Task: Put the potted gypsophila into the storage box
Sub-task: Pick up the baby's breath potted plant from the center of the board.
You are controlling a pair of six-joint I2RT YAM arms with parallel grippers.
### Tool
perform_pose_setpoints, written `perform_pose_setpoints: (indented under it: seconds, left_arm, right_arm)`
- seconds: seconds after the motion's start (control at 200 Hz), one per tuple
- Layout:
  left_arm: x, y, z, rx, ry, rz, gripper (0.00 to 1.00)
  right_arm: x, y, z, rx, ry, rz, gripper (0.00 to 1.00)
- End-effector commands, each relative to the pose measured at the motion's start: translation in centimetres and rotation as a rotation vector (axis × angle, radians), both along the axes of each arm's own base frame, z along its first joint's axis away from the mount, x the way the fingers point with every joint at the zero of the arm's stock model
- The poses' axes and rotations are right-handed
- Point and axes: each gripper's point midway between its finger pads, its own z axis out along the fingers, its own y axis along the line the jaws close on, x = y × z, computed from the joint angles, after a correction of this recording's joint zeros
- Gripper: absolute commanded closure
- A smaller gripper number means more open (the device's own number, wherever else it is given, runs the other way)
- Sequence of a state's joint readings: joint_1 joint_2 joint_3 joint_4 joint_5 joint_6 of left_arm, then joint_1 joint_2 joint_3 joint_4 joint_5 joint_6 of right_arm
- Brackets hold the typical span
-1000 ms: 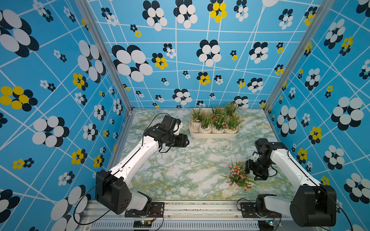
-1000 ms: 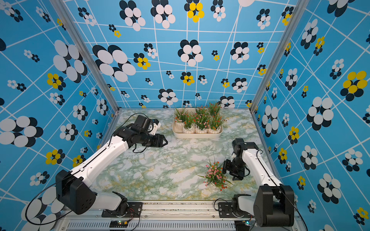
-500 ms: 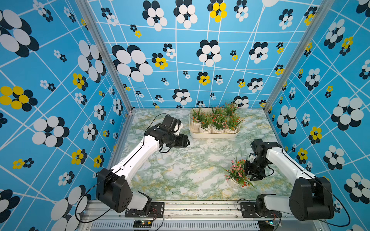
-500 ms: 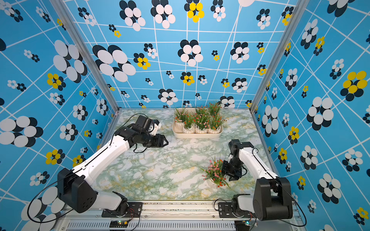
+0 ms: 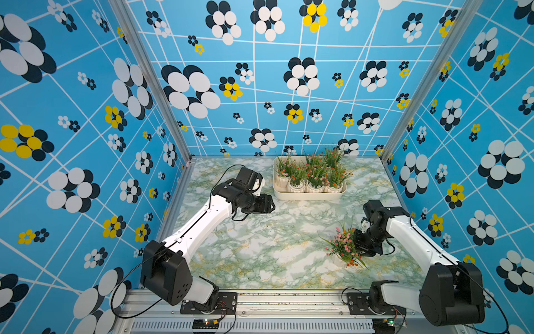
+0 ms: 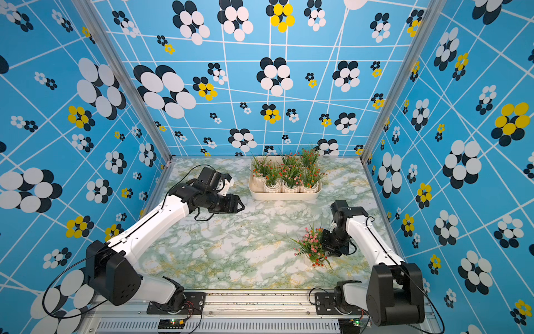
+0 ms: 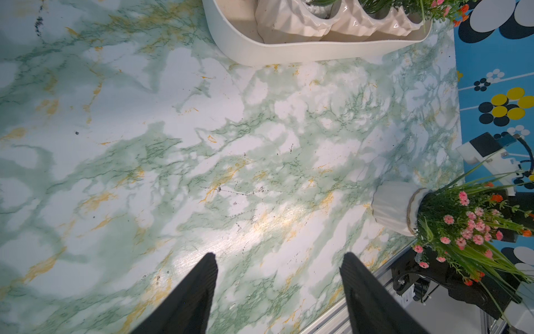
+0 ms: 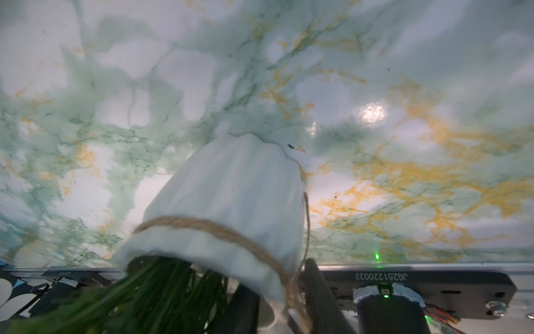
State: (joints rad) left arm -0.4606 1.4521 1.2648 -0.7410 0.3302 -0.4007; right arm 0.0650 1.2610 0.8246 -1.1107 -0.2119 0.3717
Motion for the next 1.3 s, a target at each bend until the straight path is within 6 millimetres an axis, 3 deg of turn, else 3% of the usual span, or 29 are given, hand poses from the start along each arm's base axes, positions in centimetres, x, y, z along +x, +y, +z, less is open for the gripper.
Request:
perform_pose_setpoints:
  seconds: [0.0,0.46,0.815,0.865,1.294]
  left_arm:
    - [0.3,-0.6,0.3,-0.013,-0.004,-0.005,0.29]
    - [0.3,-0.8,-0.2,-0.012,0.008,-0.005,0.29]
    - [0.3,-0.8,-0.4,-0.005,0.013,-0.007,0.29]
    - [0.2,-0.7,-0.4,-0.003,0.011,-0.009,0.29]
    - [0.3,-0.5,-0.3,-0.032,0.021,0.001,0.29]
  right_arm:
    - [0.4,0.0,0.1,-0.002,-0.036,-0.019,0.77]
    - [0.9,1.0,0.1,0.011,-0.049,-0.008,1.0]
    - [2.8,1.2,2.0,0.015,-0.092,-0.017,1.0]
    - [3.0,1.9,2.3,0.017,-0.097,0.019,1.0]
    - [7.2,3.5,5.1,0.019,-0.144,0.082,1.0]
